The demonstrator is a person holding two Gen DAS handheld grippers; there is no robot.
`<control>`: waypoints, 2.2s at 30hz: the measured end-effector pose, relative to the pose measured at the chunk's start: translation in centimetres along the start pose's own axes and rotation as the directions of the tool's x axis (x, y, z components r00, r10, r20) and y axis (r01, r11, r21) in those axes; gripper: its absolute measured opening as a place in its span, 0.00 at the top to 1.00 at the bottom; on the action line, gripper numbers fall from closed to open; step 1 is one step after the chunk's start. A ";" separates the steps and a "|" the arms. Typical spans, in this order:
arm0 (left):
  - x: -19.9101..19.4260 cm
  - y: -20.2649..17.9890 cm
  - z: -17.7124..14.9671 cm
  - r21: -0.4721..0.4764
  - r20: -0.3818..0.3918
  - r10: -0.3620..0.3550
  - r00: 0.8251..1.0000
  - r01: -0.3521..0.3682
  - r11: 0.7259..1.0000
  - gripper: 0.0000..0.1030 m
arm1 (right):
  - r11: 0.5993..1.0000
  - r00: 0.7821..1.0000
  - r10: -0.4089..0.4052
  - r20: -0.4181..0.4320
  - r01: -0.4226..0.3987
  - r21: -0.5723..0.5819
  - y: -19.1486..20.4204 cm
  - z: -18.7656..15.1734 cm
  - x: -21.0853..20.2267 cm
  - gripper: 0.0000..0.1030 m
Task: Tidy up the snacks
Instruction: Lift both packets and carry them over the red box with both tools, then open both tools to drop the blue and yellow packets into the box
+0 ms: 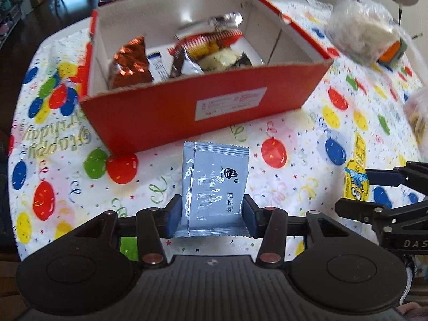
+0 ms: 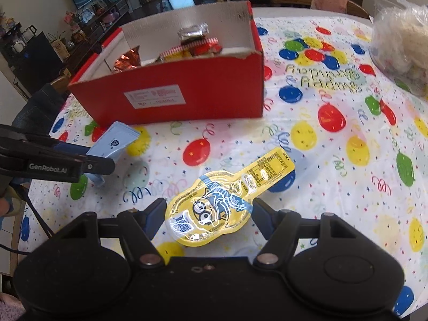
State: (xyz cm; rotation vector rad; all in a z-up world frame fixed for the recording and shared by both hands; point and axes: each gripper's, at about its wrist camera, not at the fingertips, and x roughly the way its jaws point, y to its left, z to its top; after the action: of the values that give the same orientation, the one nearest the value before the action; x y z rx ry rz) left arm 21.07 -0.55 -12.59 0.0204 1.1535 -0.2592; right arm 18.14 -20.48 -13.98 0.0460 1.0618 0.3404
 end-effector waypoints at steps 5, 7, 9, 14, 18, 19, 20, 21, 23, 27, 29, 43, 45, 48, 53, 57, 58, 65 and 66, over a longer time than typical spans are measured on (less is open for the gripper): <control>-2.6 0.2 -0.2 -0.020 0.068 0.001 0.998 0.000 1.000 0.54 | 0.999 0.999 0.006 0.039 -0.005 -0.032 0.8 1.2 -1.1 0.33; -3.5 0.4 -0.1 -0.032 0.088 -0.002 0.996 0.005 0.999 0.54 | 0.999 0.998 0.011 0.055 -0.009 -0.047 1.1 1.9 -1.5 0.33; -4.4 0.6 0.0 -0.034 0.110 0.001 0.994 0.002 0.999 0.54 | 0.998 0.997 0.015 0.071 -0.010 -0.063 1.5 2.6 -1.9 0.33; -6.1 1.1 0.9 -0.045 0.156 0.007 0.988 0.000 0.999 0.54 | 0.995 0.993 0.024 0.114 -0.012 -0.102 2.3 4.7 -2.6 0.34; -6.9 1.5 2.1 -0.048 0.182 0.017 0.983 -0.009 0.999 0.54 | 0.991 0.989 0.027 0.146 -0.008 -0.131 2.8 6.7 -2.9 0.34; -7.0 1.6 2.4 -0.049 0.187 0.020 0.982 -0.011 0.999 0.54 | 0.991 0.988 0.026 0.153 -0.005 -0.137 2.9 7.2 -2.9 0.34; -7.2 1.7 2.8 -0.050 0.192 0.021 0.981 -0.012 0.999 0.54 | 0.990 0.987 0.025 0.160 -0.002 -0.142 3.0 7.7 -2.9 0.34; -7.3 1.8 3.2 -0.052 0.198 0.025 0.980 -0.015 0.999 0.54 | 0.989 0.986 0.025 0.166 -0.001 -0.147 3.0 8.2 -2.9 0.34; -7.4 2.0 4.0 -0.056 0.206 0.031 0.978 -0.020 0.998 0.54 | 0.988 0.984 0.024 0.175 0.003 -0.153 3.1 9.2 -2.7 0.33; -7.3 2.3 5.7 -0.058 0.217 0.048 0.975 -0.036 0.998 0.54 | 0.987 0.983 0.020 0.183 0.010 -0.163 3.0 11.1 -2.0 0.34; -7.2 2.4 6.4 -0.058 0.219 0.058 0.974 -0.046 0.997 0.54 | 0.985 0.983 0.021 0.182 0.011 -0.171 3.0 11.9 -1.5 0.33; -2.8 5.0 13.1 -0.140 0.143 0.128 0.981 -0.108 0.984 0.54 | 0.982 0.994 0.023 0.108 -0.002 -0.187 3.1 16.8 3.7 0.34; -1.9 5.2 14.0 -0.144 0.126 0.141 0.982 -0.123 0.982 0.54 | 0.981 0.996 0.019 0.092 -0.001 -0.192 3.3 17.0 4.5 0.34; -0.6 5.5 15.1 -0.147 0.095 0.157 0.983 -0.142 0.979 0.54 | 0.980 0.998 0.014 0.062 -0.001 -0.201 3.4 17.3 5.9 0.34; 1.6 6.1 16.7 -0.159 0.030 0.175 0.984 -0.168 0.973 0.54 | 0.976 1.000 0.020 0.019 -0.015 -0.219 3.9 17.4 7.8 0.34; 3.3 6.2 17.7 -0.154 -0.024 0.176 0.984 -0.177 0.972 0.54 | 0.974 1.000 0.017 -0.009 -0.019 -0.227 4.0 17.5 9.0 0.34; 3.8 6.1 17.9 -0.151 -0.042 0.179 0.983 -0.184 0.971 0.54 | 0.975 1.000 0.018 -0.018 -0.021 -0.222 4.0 17.5 9.3 0.34; 6.4 5.9 18.5 -0.113 -0.118 0.189 0.975 -0.203 0.973 0.54 | 0.976 0.998 0.016 -0.064 -0.029 -0.216 4.0 17.5 11.1 0.34; 6.6 5.8 18.5 -0.108 -0.124 0.188 0.974 -0.201 0.974 0.54 | 0.977 0.998 0.015 -0.068 -0.029 -0.212 3.9 17.5 11.2 0.34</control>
State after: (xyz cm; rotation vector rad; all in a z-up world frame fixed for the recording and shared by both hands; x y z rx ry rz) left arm 41.47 1.08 -11.70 0.0430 1.2688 -0.0142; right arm 37.18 -11.24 -14.13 -0.1469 1.0859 0.4770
